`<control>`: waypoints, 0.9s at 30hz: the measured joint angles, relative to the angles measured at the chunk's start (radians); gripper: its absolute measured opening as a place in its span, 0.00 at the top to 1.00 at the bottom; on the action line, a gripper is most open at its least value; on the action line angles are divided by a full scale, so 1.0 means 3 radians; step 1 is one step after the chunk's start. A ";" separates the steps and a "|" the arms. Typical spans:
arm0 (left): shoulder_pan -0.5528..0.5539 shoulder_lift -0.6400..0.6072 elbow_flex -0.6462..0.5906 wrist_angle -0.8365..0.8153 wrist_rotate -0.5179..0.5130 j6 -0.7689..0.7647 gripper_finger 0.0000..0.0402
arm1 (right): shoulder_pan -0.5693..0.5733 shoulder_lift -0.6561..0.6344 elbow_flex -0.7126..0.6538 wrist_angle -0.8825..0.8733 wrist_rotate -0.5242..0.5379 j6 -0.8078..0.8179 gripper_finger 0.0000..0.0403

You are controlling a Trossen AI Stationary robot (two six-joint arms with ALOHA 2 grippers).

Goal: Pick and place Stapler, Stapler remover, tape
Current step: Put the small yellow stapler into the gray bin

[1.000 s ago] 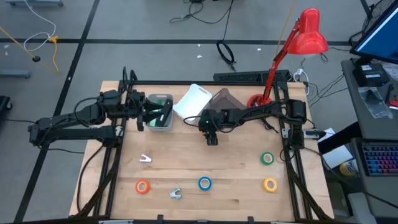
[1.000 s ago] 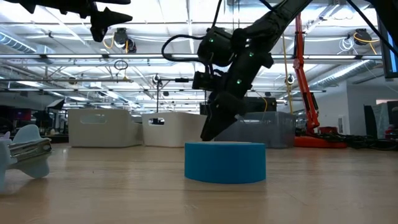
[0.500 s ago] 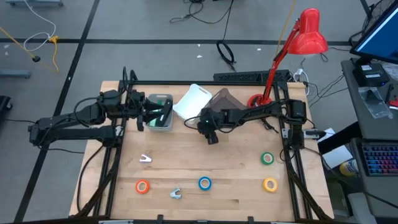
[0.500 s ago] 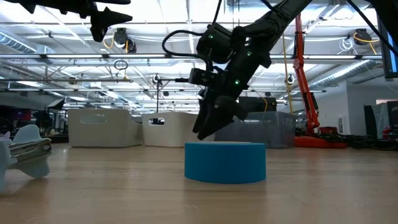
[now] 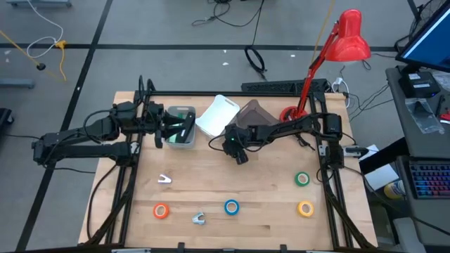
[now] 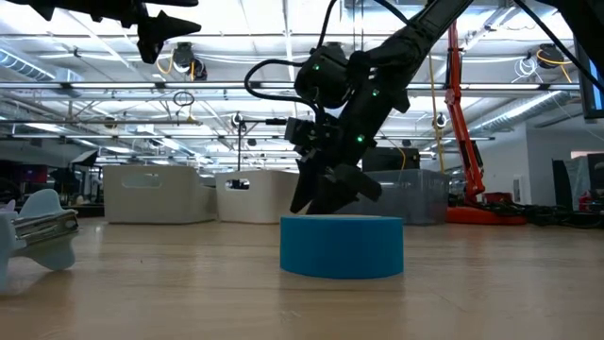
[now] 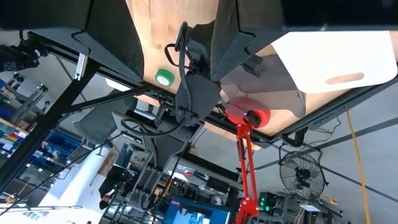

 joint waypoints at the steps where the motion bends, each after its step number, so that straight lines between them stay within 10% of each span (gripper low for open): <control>1: 0.0001 0.0002 0.0000 -0.0001 0.0000 0.0000 0.54 | 0.0000 0.0000 0.0000 -0.0002 -0.0002 0.0001 0.43; 27: 0.0000 0.0004 0.0001 -0.0002 0.0001 -0.0014 0.54 | 0.0216 -0.0126 -0.0008 -0.0275 0.0109 0.0015 0.43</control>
